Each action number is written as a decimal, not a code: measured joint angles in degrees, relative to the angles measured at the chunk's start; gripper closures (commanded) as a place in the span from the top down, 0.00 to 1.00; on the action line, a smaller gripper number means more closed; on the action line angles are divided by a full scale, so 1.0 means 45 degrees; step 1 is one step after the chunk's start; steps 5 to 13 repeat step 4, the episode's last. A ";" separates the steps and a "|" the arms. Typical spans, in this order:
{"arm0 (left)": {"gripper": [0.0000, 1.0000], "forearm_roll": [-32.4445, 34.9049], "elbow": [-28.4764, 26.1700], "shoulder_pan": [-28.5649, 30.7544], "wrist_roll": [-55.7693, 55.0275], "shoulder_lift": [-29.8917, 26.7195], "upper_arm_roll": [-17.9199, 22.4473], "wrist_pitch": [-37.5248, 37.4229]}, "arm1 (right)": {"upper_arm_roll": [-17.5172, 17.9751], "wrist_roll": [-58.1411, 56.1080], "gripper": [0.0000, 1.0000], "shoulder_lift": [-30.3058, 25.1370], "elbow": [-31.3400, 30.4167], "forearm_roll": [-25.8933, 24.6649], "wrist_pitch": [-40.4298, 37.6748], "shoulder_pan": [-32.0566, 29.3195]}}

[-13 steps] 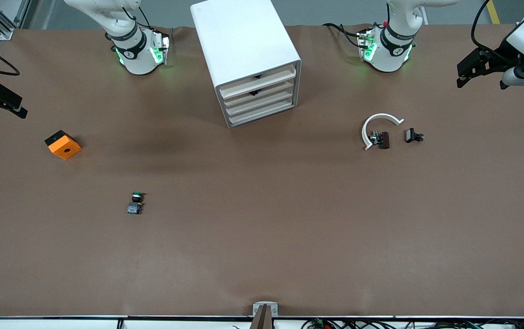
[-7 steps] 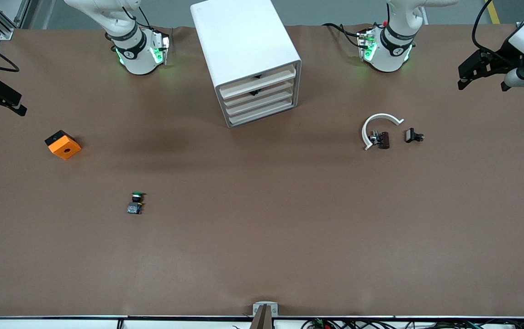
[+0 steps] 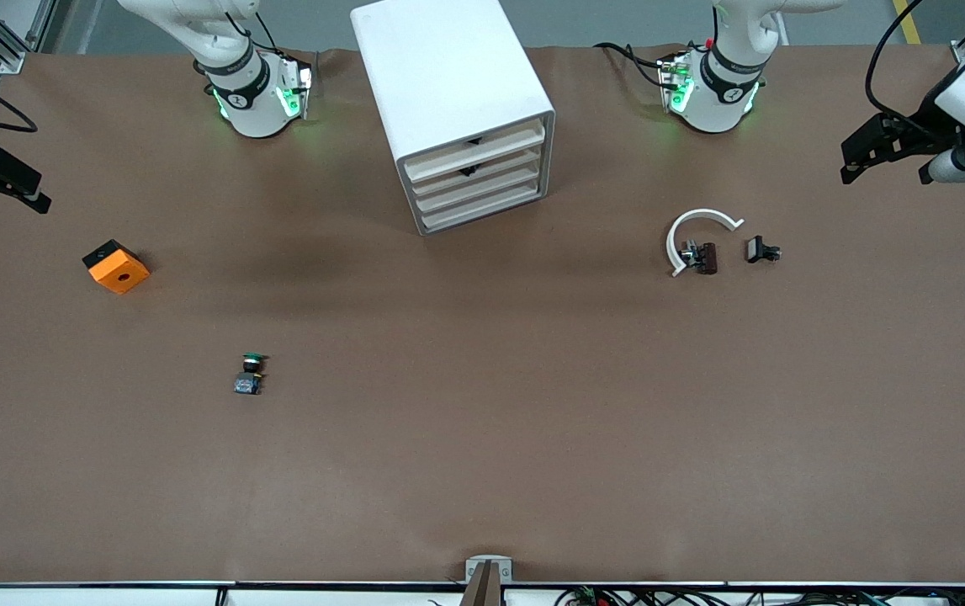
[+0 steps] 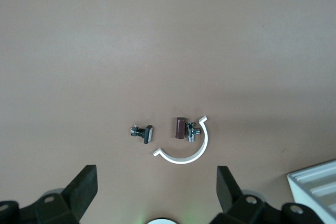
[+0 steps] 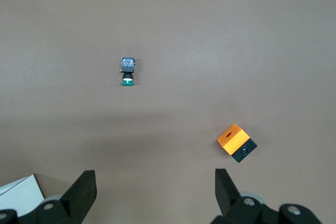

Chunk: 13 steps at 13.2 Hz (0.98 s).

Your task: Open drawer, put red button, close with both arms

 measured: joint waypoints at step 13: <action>1.00 0.0000 0.0075 0.0039 -0.0492 0.0036 0.0067 -0.0002 | 0.0000 0.0000 1.00 0.0000 -0.0003 0.0000 0.0000 0.0000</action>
